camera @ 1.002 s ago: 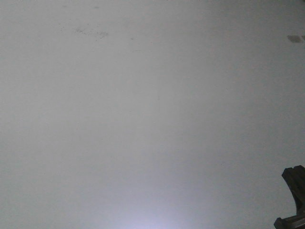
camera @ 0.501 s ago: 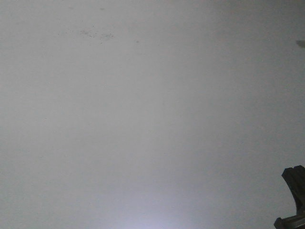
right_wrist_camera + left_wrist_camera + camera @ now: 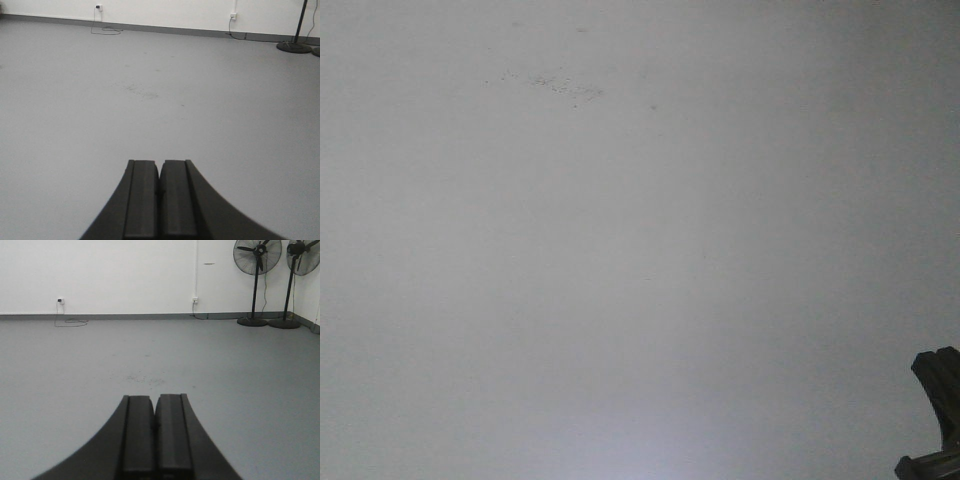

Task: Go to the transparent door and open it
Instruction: 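Drive the base forward across the grey floor, arms held still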

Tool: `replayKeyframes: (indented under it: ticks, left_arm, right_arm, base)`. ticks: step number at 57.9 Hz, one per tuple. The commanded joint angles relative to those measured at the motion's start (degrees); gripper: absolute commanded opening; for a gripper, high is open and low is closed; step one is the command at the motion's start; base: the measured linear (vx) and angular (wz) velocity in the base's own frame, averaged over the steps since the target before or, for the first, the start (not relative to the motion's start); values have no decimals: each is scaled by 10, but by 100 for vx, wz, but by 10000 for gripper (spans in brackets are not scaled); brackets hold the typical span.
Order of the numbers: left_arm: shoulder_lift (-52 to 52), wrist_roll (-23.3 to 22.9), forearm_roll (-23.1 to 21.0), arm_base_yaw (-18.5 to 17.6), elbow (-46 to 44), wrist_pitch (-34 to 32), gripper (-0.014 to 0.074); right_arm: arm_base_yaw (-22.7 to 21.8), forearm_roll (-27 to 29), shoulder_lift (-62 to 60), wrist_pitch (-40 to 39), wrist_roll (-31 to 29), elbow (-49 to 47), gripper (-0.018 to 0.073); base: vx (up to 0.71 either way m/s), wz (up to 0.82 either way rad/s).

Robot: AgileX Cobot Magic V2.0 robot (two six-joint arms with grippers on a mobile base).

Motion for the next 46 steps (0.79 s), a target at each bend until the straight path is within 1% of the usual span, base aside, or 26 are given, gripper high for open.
replayKeyframes:
  ticks: [1,24,46]
  left_arm:
    - [-7,-1,-2,-1,17,-48,-6]
    - [-7,-1,-2,-1,17,-48,-6]
    - [-7,-1,-2,-1,17,-48,-6]
  right_arm:
    - [-3,-3,-8,-46,0,8,-5]
    - [-3,-3,-8,-46,0,8,-5]
    - [-3,-3,-8,-46,0,8,-5]
  base:
    - [38,12]
    - [42,16]
    - [49,18]
